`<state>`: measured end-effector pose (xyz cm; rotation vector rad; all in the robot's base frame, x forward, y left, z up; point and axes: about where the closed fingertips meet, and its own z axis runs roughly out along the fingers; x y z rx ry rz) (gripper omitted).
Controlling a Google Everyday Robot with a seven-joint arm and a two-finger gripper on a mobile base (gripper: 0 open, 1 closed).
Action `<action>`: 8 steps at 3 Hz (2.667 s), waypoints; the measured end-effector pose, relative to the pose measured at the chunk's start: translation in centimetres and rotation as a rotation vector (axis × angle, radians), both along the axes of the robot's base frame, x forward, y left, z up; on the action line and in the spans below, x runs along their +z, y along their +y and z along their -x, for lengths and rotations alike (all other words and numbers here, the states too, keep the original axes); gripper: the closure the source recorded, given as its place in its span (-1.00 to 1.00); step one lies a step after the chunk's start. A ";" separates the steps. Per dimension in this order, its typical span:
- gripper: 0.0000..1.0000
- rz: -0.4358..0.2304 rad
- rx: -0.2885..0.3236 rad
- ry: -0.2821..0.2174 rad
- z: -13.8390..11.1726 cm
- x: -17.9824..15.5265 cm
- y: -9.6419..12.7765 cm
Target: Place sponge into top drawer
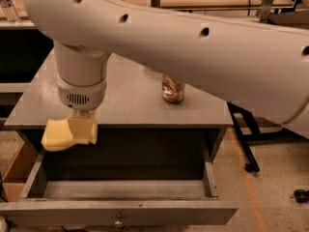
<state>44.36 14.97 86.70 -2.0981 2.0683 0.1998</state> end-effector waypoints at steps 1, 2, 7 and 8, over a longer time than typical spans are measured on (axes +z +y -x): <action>1.00 0.048 -0.048 0.037 2.8 -1.6 -1.5; 1.00 0.079 -0.122 0.057 4.8 -3.5 -3.4; 1.00 0.008 -0.248 -0.170 0.7 -8.2 -6.4; 1.00 -0.015 -0.239 -0.211 0.3 -8.6 -6.5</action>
Offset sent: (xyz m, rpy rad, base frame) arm -0.0707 -0.0588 -0.0634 -0.1256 0.0936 -0.2203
